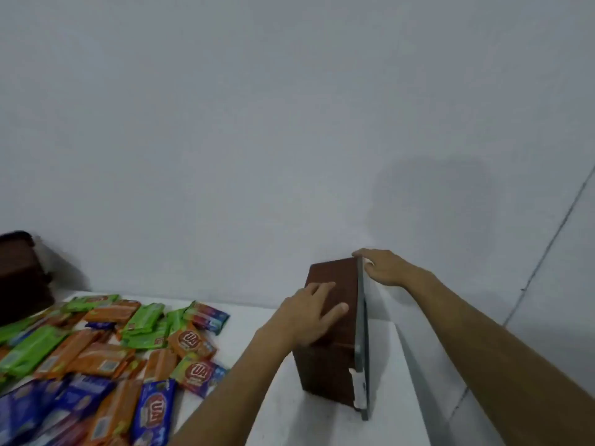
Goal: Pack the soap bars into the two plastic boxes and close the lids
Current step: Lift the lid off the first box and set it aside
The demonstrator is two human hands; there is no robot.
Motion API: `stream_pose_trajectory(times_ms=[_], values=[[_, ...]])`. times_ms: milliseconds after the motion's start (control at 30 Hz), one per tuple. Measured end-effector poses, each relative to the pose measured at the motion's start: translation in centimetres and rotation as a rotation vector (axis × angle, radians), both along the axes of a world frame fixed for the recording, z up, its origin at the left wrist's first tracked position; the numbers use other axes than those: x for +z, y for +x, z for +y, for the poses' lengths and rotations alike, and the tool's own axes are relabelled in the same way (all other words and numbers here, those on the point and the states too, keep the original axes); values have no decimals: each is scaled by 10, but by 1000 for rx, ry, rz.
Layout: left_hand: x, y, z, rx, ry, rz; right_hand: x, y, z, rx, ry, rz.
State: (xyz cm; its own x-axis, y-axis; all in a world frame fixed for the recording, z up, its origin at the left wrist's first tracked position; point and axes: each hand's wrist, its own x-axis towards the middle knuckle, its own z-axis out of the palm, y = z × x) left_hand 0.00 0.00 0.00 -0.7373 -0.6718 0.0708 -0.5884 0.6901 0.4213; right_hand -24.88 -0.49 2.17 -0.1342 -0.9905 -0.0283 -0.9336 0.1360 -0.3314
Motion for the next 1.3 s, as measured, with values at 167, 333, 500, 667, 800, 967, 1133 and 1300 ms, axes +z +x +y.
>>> stream_pose_trajectory(times_ms=[167, 333, 500, 667, 800, 967, 1133, 1300], values=[[-31, -19, 38, 28, 63, -58, -25, -29, -5, 73, 46, 0], [-34, -29, 55, 93, -105, -8, -36, -36, -9, 144, -60, -41], [-25, -14, 53, 120, -53, 195, -40, -38, -2, 135, -119, -17], [-12, 26, 42, 178, 36, 358, -39, -18, 24, 89, -233, -109], [-12, 66, 31, 167, 9, 384, -40, 7, 49, 13, -329, -136], [-24, 118, 13, 147, -66, 482, -42, 52, 76, -98, -395, -98], [-42, 159, -6, 184, -60, 510, -58, 104, 101, -254, -389, -113], [-62, 184, -14, 200, 51, 470, -93, 142, 132, -293, -374, -178]])
